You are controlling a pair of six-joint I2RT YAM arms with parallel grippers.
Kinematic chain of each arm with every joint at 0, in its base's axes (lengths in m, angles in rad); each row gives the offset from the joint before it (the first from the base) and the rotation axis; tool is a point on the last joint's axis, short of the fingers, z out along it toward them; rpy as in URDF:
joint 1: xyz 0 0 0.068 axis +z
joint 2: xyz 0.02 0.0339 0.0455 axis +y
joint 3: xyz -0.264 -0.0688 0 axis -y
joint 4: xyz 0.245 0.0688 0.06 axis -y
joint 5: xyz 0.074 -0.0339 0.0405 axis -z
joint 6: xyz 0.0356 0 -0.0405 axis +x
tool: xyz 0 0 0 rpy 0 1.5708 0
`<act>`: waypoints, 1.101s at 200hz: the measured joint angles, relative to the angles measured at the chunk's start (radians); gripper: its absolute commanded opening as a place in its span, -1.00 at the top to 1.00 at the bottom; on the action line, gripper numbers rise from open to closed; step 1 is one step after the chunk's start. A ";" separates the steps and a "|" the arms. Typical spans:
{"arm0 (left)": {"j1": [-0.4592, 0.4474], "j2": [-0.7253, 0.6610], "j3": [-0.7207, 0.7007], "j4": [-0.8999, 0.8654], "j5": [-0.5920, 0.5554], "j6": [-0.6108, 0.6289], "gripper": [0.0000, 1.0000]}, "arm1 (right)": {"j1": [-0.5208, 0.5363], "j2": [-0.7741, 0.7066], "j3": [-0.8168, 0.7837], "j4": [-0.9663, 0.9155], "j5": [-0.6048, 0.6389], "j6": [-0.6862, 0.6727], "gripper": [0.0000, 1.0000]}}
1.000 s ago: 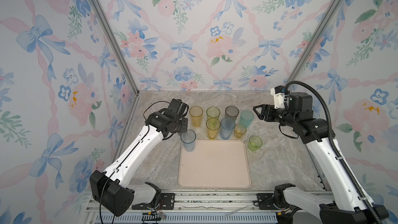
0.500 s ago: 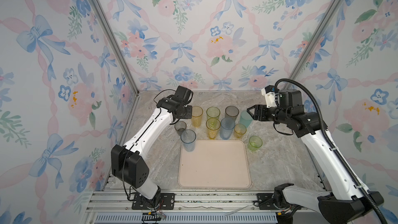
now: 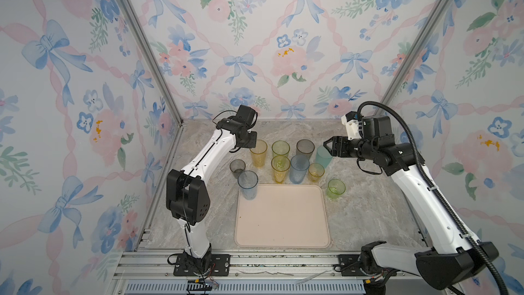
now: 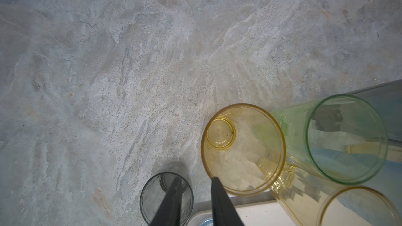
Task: Place the glasses into the tray
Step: Pick up the glass from the top-center of the table.
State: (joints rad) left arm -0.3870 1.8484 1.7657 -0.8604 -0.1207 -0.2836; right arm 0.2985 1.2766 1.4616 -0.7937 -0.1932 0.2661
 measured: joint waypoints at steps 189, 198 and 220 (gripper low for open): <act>0.028 0.113 0.034 -0.001 0.077 0.046 0.48 | -0.001 0.069 0.055 0.000 0.007 -0.012 -0.44; 0.028 0.113 0.034 -0.002 0.077 0.048 0.49 | -0.002 0.069 0.055 0.000 0.007 -0.012 -0.44; 0.028 0.121 0.045 -0.001 0.077 0.049 0.51 | -0.002 0.069 0.055 0.000 0.007 -0.012 -0.44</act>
State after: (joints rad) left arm -0.3592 1.9690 1.8111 -0.8612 -0.0433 -0.2344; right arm 0.2962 1.3453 1.5169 -0.7937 -0.1860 0.2539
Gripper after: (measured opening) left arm 0.250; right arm 0.720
